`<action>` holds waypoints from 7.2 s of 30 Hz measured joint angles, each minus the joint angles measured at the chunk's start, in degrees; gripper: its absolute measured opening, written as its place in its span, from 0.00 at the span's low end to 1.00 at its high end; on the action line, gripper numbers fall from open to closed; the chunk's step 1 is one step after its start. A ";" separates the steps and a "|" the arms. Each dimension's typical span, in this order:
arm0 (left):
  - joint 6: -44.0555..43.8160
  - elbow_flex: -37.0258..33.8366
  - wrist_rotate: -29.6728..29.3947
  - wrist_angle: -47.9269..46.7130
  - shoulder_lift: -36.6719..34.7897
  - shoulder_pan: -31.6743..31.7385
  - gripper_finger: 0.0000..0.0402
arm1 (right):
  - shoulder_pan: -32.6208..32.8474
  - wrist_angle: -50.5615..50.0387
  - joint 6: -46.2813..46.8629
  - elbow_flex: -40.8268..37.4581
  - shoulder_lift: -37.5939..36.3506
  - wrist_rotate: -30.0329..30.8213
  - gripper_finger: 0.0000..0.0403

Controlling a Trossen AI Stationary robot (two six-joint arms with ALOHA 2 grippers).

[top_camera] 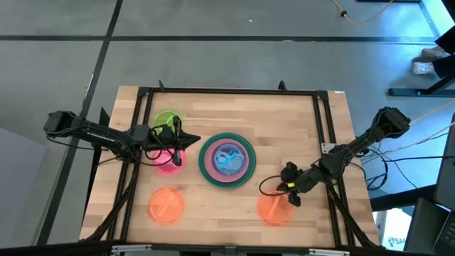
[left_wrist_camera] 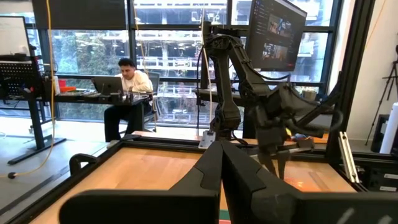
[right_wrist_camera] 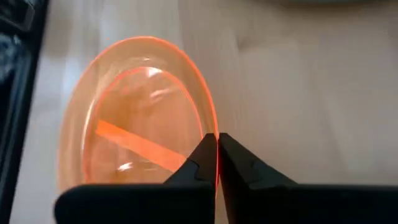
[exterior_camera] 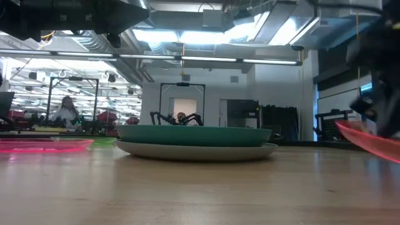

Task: Stack plastic plates
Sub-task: Stack the right orange plate on top of the blue plate, then stack the light pink plate on top of the orange plate

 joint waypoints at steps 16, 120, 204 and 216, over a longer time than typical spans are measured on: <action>0.02 0.00 -0.02 0.00 0.00 0.00 0.00 | -9.84 22.59 -9.47 0.06 0.00 17.58 0.01; -36.62 17.00 -3.82 -69.24 17.88 -13.20 0.33 | -15.78 40.84 -42.07 12.09 29.68 15.65 0.44; -27.63 26.18 -44.71 -67.62 27.50 -24.81 0.01 | -15.79 40.53 -40.66 12.09 29.66 15.62 0.44; -7.23 26.21 -30.23 -43.29 29.12 -23.55 0.01 | -15.79 40.53 -40.66 12.08 29.66 15.62 0.44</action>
